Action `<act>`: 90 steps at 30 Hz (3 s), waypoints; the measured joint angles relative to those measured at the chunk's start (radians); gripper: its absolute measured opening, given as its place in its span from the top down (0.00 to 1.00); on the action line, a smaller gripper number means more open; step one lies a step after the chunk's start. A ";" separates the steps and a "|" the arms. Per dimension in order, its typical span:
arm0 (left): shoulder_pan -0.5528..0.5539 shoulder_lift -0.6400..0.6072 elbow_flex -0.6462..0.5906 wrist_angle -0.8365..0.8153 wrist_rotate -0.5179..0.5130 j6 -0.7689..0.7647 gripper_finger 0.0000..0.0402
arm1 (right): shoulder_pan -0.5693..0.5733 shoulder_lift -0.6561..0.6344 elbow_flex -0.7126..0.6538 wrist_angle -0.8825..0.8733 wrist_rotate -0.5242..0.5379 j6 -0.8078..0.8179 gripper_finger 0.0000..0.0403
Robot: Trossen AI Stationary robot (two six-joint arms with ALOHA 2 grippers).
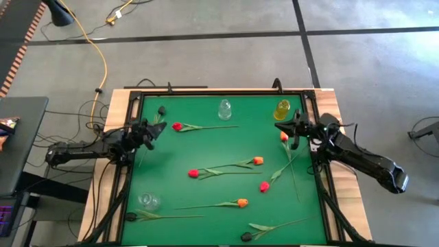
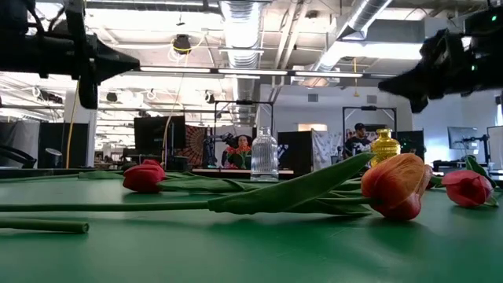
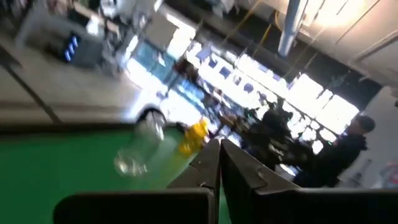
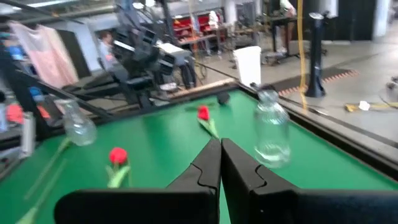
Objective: Sort flowers into vase by color
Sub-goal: Put the bottom right red flower into the top transparent vase
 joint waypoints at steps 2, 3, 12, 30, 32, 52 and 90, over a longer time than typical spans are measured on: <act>0.016 0.000 0.000 0.021 -0.003 0.046 0.97 | 0.033 0.021 0.043 -0.005 0.002 -0.001 0.91; 0.026 0.000 0.006 0.017 -0.001 0.061 0.95 | 0.051 0.034 0.066 -0.021 0.013 -0.001 0.91; 0.117 0.109 0.169 -0.053 0.083 0.271 0.68 | 0.209 0.225 0.334 -0.293 0.133 -0.090 0.91; 0.296 0.878 0.669 -0.193 0.397 0.507 0.59 | 0.497 0.642 0.760 -1.199 0.133 -0.275 0.77; 0.291 0.946 0.710 -0.199 0.412 0.507 0.59 | 0.550 0.699 0.758 -1.225 0.133 -0.295 0.72; 0.226 1.191 0.839 -0.170 0.508 0.479 0.59 | 0.820 1.074 0.723 -1.230 0.274 -0.345 0.53; 0.221 1.191 0.839 -0.180 0.552 0.434 0.59 | 0.832 1.285 0.704 -1.123 0.336 -0.322 0.94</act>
